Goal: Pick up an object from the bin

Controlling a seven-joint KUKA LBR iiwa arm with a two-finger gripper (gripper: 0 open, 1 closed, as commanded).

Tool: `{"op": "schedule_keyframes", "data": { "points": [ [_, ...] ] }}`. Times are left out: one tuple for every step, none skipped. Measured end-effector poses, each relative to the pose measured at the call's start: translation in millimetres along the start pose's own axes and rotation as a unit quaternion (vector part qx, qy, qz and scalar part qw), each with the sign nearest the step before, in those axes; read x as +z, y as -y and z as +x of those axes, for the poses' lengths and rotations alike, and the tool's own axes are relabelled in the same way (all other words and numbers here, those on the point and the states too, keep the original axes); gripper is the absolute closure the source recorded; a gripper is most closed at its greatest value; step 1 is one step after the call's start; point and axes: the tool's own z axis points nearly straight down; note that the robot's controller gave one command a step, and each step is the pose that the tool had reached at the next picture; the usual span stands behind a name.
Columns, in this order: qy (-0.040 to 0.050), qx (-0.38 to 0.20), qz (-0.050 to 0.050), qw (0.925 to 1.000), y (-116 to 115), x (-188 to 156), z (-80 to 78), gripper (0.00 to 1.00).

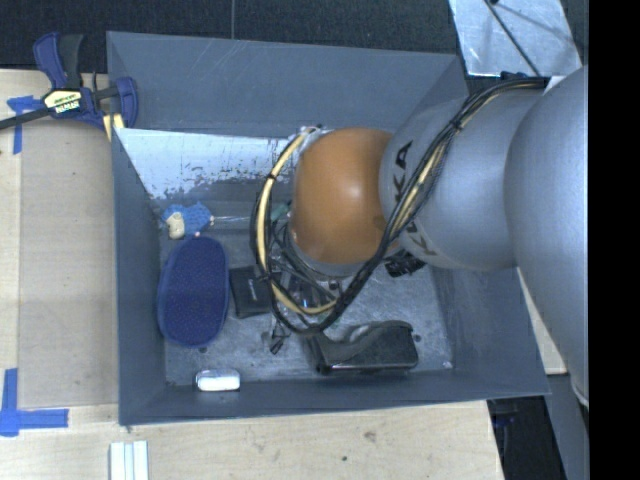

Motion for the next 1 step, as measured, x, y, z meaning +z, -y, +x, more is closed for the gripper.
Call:
{"op": "schedule_keyframes", "data": {
  "points": [
    [-0.0023, 0.043, 0.001, 0.9991, 16.4, 70.7, -33.0, 0.0]
  ]
}}
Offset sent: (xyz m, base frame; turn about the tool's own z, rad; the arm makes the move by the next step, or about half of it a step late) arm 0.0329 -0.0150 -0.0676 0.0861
